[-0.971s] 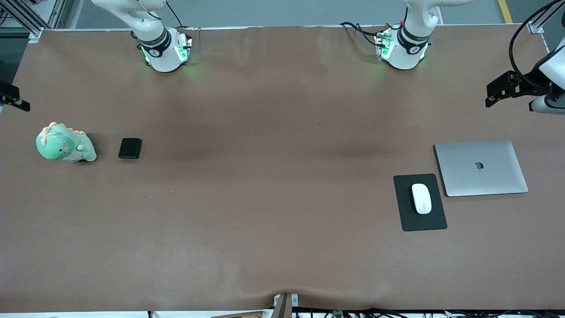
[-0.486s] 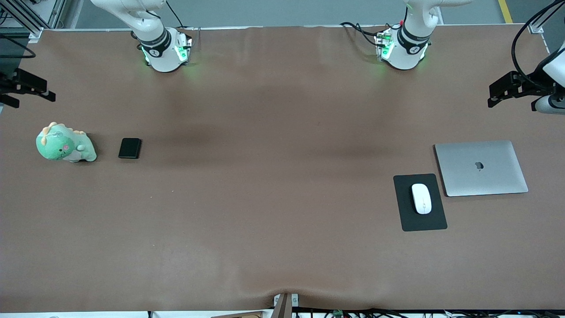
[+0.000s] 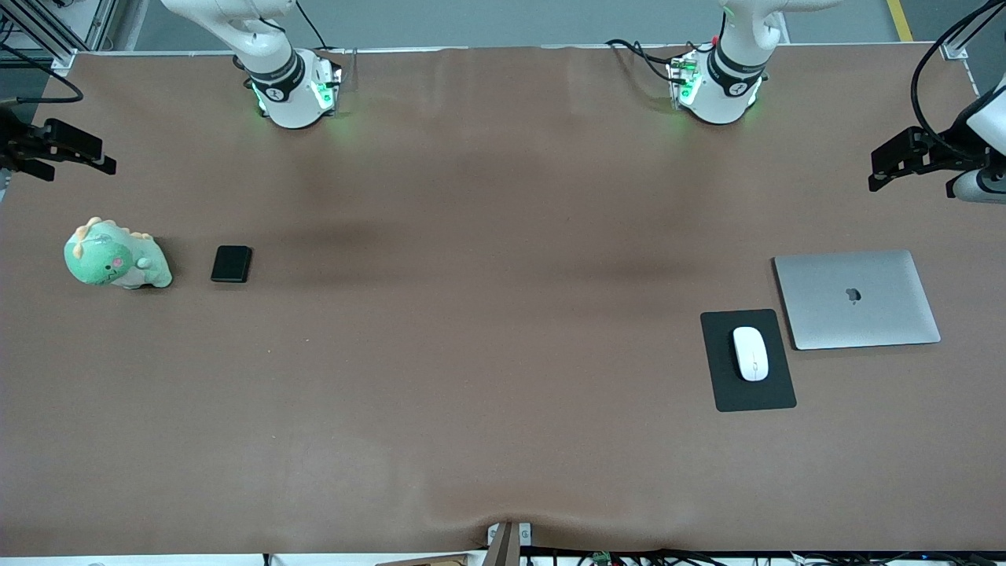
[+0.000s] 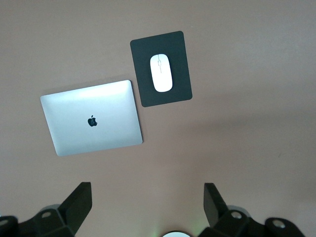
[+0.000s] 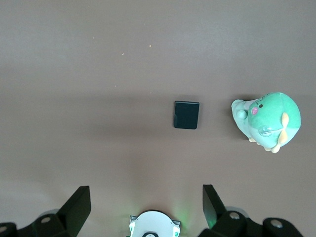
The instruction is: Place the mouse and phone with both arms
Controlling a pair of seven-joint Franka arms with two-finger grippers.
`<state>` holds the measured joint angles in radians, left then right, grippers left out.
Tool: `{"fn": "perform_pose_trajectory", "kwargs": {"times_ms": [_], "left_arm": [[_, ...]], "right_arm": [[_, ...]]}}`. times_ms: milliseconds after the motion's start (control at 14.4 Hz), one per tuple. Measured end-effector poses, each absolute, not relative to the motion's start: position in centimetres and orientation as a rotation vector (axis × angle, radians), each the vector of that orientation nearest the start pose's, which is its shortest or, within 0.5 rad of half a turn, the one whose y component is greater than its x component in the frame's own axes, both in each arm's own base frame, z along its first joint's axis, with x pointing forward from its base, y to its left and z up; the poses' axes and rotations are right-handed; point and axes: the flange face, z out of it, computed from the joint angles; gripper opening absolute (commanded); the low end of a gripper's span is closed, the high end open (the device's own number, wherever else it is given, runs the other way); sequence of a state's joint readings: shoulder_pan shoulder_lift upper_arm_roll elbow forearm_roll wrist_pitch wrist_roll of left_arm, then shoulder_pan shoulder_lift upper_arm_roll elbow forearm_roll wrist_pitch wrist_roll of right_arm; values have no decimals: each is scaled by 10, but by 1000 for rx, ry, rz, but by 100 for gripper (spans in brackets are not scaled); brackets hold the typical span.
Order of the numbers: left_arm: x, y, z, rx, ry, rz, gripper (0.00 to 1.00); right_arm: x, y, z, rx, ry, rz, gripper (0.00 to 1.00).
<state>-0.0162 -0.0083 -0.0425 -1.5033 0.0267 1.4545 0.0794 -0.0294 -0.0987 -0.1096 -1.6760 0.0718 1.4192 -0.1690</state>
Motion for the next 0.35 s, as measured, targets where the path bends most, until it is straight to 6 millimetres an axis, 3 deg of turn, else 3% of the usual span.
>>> {"fn": "perform_pose_trajectory", "kwargs": {"times_ms": [347], "left_arm": [[539,-30,651,-3107,215,62,100]], "right_arm": [[502,-68,616,-3056,-51,212,100]]}}
